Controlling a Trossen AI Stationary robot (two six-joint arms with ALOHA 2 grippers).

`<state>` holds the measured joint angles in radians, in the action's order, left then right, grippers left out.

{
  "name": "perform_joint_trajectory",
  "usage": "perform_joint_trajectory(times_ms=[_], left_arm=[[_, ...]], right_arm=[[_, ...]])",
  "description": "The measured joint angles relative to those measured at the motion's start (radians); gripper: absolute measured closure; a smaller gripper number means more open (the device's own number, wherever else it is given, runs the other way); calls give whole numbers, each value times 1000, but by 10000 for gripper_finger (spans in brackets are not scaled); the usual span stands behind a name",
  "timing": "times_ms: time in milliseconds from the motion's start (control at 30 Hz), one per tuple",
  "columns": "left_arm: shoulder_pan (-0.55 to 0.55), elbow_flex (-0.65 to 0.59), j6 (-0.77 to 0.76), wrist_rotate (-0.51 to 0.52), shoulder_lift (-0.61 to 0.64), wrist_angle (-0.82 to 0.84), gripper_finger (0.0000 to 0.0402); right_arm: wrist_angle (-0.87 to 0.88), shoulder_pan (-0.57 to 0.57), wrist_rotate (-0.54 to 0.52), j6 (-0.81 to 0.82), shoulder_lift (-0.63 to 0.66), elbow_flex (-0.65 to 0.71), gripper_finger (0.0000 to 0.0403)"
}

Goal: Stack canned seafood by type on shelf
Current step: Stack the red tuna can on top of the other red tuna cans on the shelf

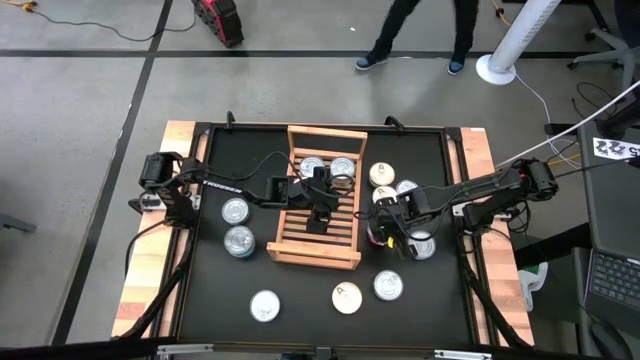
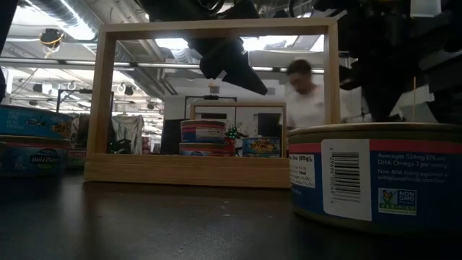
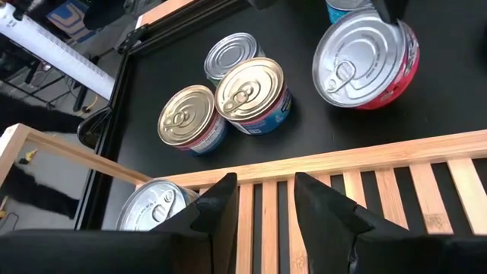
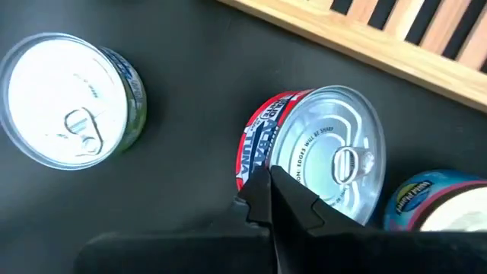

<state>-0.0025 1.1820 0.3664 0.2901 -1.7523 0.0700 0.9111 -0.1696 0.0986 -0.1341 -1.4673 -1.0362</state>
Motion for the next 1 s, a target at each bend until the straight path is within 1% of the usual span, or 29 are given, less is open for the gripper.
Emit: perform_joint_trajectory(times_ms=[133, 367, 633, 767, 900, 1000], left_arm=[[0, 0, -1, 0, 0, 0, 274], [0, 0, -1, 0, 0, 0, 274], [0, 0, -1, 0, 0, 0, 274], [0, 0, -6, 0, 0, 0, 274], [0, 0, -44, 0, 0, 0, 274], [0, 0, -55, 0, 1, 0, 274]], right_arm=[[45, 0, 12, 1, 0, -44, 403], [52, 0, 219, 3, 0, -64, 403], [52, 0, 389, 3, 0, -64, 403], [51, 0, 431, 3, 0, -63, 403], [25, 0, 482, 4, 0, -33, 403], [13, 0, 494, 22, 0, -12, 403]])
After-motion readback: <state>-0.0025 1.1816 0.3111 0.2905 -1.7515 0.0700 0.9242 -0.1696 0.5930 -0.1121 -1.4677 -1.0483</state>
